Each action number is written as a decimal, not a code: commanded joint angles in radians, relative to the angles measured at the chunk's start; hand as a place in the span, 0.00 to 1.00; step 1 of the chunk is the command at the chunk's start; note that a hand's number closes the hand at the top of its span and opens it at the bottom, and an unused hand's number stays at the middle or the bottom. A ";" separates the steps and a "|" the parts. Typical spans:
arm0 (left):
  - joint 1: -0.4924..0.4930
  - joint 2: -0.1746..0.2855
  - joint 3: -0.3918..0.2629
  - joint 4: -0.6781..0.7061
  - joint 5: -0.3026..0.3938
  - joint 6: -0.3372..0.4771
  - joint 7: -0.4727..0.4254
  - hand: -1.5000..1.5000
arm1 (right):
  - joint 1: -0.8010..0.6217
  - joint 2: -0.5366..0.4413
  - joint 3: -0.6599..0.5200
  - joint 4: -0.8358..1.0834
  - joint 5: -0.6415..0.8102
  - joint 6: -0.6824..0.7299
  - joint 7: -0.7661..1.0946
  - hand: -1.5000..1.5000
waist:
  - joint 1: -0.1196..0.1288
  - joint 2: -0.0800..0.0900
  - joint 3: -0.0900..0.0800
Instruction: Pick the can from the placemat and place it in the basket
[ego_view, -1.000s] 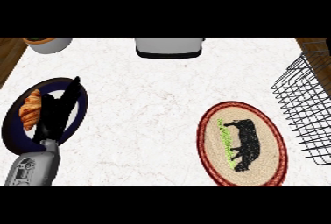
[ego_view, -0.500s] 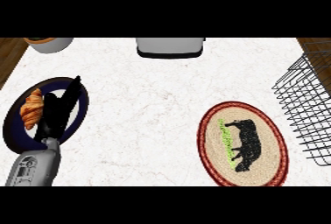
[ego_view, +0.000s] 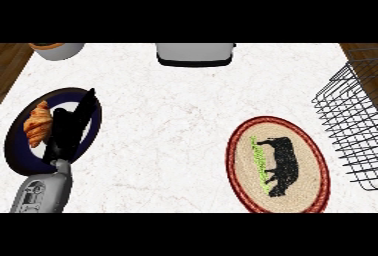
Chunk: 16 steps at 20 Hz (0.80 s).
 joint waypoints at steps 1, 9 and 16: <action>-0.002 0.003 0.001 0.019 -0.004 -0.005 -0.031 0.50 | 0.051 -0.005 -0.002 0.129 0.026 -0.092 -0.125 1.00 | 0.001 0.001 0.000; -0.045 0.035 0.030 0.058 0.017 -0.033 -0.019 0.50 | -0.004 0.104 -0.084 0.301 -0.076 -0.139 -0.083 0.00 | 0.007 0.003 0.000; -0.004 0.011 0.017 -0.021 0.006 -0.005 0.021 0.50 | 0.006 0.115 -0.165 0.286 -0.154 -0.259 -0.181 0.00 | 0.001 -0.001 0.000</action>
